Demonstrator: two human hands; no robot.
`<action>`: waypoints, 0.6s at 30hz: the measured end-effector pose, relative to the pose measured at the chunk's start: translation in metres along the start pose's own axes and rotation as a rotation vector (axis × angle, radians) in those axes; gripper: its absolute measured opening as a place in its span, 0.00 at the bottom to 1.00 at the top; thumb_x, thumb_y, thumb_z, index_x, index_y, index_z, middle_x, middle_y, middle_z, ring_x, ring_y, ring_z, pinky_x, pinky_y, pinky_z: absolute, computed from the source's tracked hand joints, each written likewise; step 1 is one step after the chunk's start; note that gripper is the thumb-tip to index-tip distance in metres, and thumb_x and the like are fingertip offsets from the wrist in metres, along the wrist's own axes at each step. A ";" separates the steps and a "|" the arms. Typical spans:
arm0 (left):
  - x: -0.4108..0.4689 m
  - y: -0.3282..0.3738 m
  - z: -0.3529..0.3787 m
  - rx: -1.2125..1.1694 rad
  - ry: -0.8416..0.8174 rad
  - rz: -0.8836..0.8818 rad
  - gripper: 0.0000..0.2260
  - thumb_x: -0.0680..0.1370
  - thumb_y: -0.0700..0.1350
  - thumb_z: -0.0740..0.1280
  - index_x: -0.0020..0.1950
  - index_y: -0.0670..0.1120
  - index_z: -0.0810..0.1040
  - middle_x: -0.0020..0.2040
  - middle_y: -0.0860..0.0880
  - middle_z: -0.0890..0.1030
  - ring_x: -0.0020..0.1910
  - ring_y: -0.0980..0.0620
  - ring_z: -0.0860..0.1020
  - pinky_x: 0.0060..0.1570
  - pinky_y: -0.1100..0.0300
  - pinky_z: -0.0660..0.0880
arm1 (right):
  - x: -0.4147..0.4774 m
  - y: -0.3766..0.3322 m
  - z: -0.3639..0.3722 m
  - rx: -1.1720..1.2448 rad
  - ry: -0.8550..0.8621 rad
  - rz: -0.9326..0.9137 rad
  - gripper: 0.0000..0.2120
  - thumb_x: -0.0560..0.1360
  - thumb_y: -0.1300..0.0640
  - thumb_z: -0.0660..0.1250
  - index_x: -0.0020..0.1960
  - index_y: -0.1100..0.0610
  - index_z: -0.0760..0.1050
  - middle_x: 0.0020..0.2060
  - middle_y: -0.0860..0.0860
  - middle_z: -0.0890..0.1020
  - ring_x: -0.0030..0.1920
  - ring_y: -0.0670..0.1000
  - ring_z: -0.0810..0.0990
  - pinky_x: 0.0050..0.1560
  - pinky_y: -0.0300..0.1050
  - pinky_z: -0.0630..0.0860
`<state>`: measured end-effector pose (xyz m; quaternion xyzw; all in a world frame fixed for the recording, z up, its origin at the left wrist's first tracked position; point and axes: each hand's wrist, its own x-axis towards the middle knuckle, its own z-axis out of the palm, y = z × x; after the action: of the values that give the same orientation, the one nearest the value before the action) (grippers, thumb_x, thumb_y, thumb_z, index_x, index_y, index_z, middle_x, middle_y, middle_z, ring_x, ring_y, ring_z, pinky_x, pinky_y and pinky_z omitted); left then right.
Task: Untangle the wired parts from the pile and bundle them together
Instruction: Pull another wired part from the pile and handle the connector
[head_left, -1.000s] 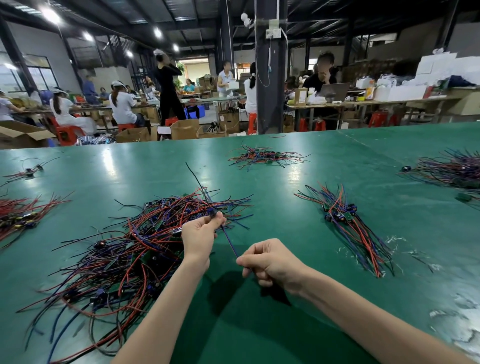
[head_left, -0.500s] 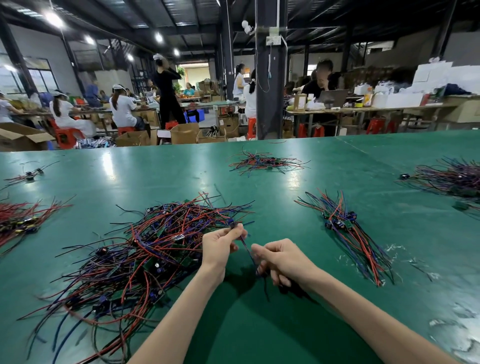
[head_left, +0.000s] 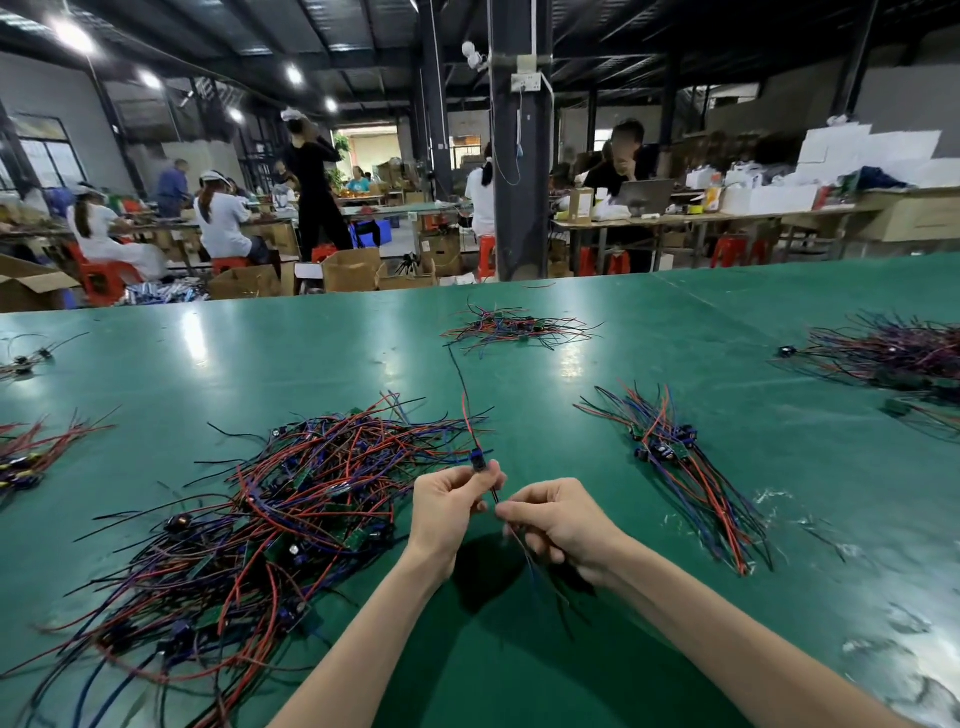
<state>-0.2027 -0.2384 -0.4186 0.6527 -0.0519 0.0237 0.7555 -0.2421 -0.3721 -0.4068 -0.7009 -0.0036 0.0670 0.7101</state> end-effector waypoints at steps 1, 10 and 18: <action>0.001 0.000 -0.001 0.000 0.030 0.009 0.08 0.72 0.43 0.73 0.33 0.46 0.84 0.34 0.48 0.84 0.34 0.58 0.80 0.31 0.68 0.72 | -0.002 -0.001 0.000 -0.004 -0.027 0.022 0.10 0.74 0.65 0.68 0.34 0.64 0.75 0.22 0.52 0.77 0.14 0.43 0.63 0.15 0.31 0.55; 0.010 0.009 -0.019 -0.144 0.247 -0.040 0.04 0.74 0.41 0.71 0.39 0.43 0.83 0.33 0.52 0.84 0.27 0.63 0.74 0.33 0.66 0.70 | -0.018 -0.009 0.004 -0.244 -0.275 0.135 0.06 0.72 0.65 0.70 0.37 0.63 0.77 0.26 0.54 0.78 0.17 0.44 0.64 0.17 0.32 0.57; -0.002 0.011 -0.008 -0.175 0.093 -0.156 0.06 0.70 0.42 0.73 0.34 0.41 0.83 0.33 0.47 0.83 0.25 0.57 0.70 0.31 0.64 0.69 | -0.020 -0.020 -0.001 -0.389 -0.298 0.110 0.12 0.74 0.46 0.69 0.40 0.55 0.78 0.34 0.49 0.83 0.19 0.43 0.68 0.17 0.33 0.58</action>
<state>-0.2058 -0.2284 -0.4092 0.5846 0.0322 -0.0096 0.8106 -0.2599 -0.3750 -0.3850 -0.8058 -0.0830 0.2061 0.5489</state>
